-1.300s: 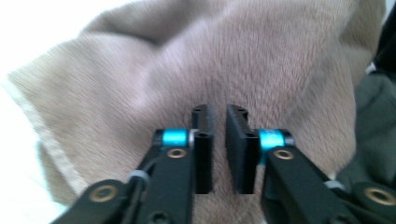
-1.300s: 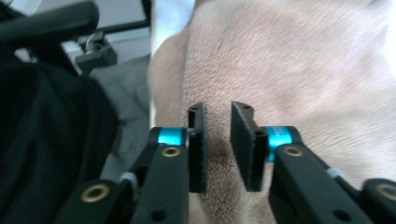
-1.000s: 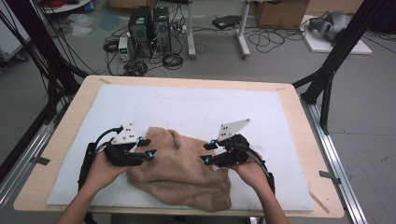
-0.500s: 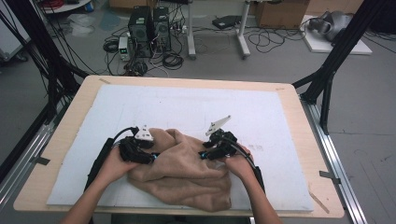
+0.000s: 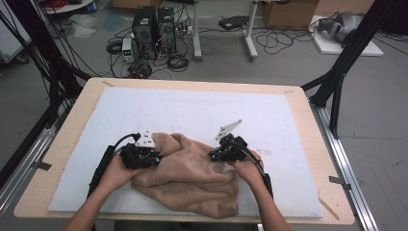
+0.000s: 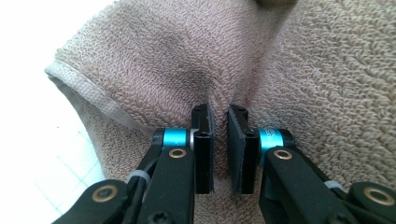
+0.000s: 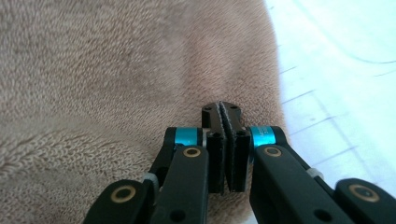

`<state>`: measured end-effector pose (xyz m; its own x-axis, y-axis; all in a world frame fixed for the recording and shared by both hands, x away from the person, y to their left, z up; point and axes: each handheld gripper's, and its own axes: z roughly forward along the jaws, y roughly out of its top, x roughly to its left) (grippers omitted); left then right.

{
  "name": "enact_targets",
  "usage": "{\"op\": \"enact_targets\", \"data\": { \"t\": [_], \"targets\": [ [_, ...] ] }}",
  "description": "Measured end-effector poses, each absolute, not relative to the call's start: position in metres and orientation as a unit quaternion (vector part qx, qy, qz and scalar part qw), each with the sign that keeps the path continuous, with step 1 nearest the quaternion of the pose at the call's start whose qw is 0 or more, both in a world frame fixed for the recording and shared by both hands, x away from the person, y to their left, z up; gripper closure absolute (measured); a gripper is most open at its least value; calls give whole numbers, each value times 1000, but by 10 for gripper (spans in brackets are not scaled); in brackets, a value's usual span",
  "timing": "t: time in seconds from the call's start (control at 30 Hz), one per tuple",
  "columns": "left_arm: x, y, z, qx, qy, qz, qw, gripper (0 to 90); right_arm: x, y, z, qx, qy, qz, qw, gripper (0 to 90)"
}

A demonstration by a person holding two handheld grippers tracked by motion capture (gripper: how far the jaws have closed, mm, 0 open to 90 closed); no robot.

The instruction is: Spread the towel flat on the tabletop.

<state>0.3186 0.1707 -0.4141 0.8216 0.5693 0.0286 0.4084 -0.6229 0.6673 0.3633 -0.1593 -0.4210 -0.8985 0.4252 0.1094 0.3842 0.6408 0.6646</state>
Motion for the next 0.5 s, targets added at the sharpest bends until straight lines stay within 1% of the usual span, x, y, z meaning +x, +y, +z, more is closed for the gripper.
{"op": "enact_targets", "data": {
  "t": [0.03, 0.07, 0.1, 0.2, 0.23, 0.27, 0.37, 0.4, 0.43, 0.5],
  "targets": [
    [316, 172, -413, 893, 272, 117, 339, 814, 364, -162, -419, 238, 897, 371, 36, 688],
    [314, 174, -413, 893, 269, 112, 343, 814, 365, -164, -419, 246, 889, 384, 42, 583],
    [311, 175, -414, 894, 266, 105, 345, 813, 366, -165, -419, 255, 883, 390, 49, 549],
    [304, 182, -416, 895, 260, 96, 349, 802, 368, -163, -423, 258, 890, 371, 51, 522],
    [303, 184, -415, 893, 261, 95, 355, 782, 368, -161, -426, 258, 893, 365, 50, 522],
    [303, 186, -413, 887, 266, 96, 364, 742, 369, -158, -428, 256, 896, 360, 49, 520],
    [309, 193, -405, 870, 277, 105, 393, 592, 371, -153, -434, 253, 901, 349, 43, 551],
    [312, 194, -403, 865, 284, 117, 396, 552, 371, -151, -436, 249, 903, 347, 42, 580],
    [315, 193, -403, 862, 293, 128, 394, 534, 371, -151, -435, 248, 904, 345, 43, 632],
    [324, 190, -408, 864, 310, 127, 376, 509, 371, -152, -434, 237, 906, 348, 41, 729]
  ]
}}
